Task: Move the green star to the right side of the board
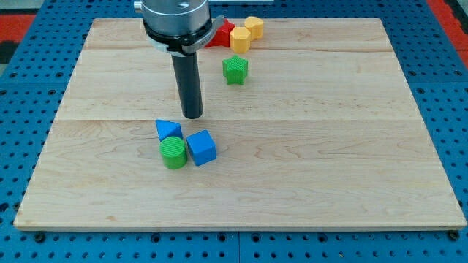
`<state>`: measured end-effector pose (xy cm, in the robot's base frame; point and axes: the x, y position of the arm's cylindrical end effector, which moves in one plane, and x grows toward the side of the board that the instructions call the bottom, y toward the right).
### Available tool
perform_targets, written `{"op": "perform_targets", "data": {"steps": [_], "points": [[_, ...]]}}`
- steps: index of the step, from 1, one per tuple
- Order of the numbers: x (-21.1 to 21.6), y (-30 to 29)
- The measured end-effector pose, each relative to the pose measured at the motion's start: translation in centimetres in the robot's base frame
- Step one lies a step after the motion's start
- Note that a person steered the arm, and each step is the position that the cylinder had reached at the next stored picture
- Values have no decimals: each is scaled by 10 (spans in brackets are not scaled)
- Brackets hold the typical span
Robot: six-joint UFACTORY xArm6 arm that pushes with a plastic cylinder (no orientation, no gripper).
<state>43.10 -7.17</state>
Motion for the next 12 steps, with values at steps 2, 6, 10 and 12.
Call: {"op": "perform_targets", "data": {"steps": [2, 6, 10, 12], "points": [[0, -13], [1, -10], [-52, -55], [-80, 38]]}}
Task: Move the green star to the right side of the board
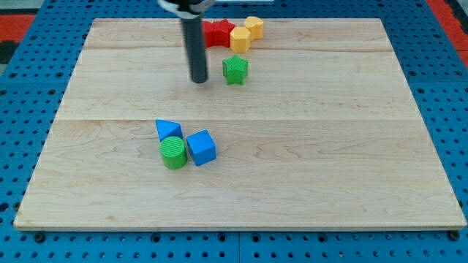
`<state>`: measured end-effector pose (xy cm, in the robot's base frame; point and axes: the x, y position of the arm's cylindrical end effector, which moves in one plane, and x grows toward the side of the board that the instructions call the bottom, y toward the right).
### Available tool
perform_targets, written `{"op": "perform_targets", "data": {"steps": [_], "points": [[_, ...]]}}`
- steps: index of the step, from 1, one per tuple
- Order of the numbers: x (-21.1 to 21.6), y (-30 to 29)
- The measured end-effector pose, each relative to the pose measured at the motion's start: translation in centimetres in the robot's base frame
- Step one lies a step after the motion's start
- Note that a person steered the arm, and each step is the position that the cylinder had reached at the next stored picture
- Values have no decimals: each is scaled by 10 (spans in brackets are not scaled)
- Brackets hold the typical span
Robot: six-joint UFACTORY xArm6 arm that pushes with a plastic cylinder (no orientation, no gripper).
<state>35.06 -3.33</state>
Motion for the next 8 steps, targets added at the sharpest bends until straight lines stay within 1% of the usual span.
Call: {"op": "perform_targets", "data": {"steps": [1, 2, 3, 4, 5, 6, 7, 8], "points": [[-6, 5], [-17, -7], [-41, 66], [-30, 103], [-15, 165], [-51, 130], [-91, 153], [-122, 86]]}}
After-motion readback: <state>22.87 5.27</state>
